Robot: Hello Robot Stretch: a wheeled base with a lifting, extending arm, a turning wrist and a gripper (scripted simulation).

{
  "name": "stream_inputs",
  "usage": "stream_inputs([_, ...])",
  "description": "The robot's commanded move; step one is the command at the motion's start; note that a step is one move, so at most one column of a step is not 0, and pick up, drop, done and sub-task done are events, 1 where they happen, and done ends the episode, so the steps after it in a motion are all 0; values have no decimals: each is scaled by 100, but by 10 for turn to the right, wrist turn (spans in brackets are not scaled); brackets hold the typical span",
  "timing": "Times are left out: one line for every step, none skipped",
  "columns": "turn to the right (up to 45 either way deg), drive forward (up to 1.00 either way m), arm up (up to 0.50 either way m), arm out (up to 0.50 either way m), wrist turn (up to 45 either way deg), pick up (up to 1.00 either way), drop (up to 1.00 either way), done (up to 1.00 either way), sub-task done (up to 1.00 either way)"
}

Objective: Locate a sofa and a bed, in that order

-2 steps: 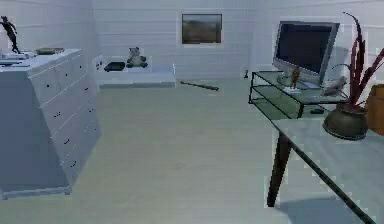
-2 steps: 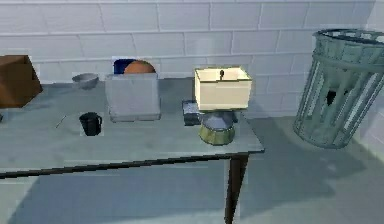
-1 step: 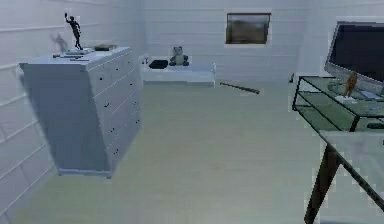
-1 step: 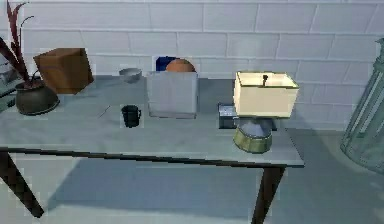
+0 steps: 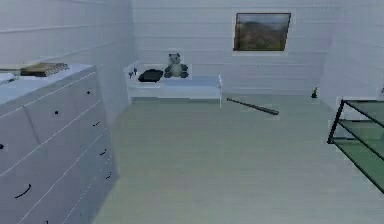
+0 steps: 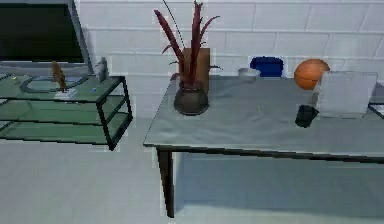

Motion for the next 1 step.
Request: stream_inputs([0,100,0,0,0,0,0,0,0])
